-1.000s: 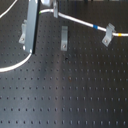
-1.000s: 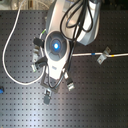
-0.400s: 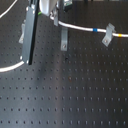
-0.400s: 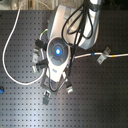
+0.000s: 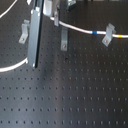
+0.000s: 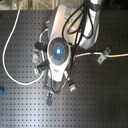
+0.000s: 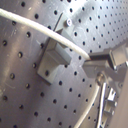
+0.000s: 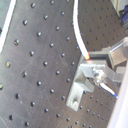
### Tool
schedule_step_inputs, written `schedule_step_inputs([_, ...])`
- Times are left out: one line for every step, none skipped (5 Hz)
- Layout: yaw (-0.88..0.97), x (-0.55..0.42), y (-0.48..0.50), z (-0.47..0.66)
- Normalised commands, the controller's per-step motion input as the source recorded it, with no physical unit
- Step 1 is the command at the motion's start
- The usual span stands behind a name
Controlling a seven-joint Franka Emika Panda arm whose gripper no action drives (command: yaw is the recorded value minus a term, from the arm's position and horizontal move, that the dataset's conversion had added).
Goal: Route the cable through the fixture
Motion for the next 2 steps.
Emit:
schedule_step_inputs([0.00, -0.014, 0.053, 0.67])
schedule_step_inputs([0.00, -0.009, 0.076, 0.75])
